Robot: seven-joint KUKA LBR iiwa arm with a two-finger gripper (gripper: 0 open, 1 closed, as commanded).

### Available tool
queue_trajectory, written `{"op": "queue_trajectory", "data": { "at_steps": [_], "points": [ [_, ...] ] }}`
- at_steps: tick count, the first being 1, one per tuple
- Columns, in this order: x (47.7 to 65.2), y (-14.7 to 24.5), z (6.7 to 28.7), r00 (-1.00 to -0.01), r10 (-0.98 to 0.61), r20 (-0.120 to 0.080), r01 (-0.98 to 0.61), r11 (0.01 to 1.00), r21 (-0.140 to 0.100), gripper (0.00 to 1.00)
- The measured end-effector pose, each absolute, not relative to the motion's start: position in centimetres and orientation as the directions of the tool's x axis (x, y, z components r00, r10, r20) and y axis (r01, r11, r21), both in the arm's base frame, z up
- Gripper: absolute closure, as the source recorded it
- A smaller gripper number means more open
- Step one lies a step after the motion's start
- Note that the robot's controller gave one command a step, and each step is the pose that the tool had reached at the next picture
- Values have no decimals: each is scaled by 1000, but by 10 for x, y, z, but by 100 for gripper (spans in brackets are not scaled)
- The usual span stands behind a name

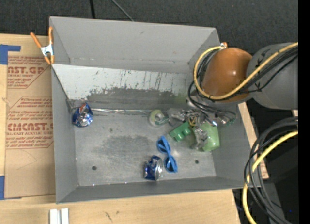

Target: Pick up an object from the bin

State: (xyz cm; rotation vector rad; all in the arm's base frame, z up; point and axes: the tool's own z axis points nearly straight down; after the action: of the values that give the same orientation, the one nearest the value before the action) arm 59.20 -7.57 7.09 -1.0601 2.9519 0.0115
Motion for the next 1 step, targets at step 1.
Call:
{"op": "queue_trajectory", "data": {
  "at_steps": [1],
  "points": [
    [591, -78, 70, -770, -638, -4, -638, 770, 1, 100]
  ]
}}
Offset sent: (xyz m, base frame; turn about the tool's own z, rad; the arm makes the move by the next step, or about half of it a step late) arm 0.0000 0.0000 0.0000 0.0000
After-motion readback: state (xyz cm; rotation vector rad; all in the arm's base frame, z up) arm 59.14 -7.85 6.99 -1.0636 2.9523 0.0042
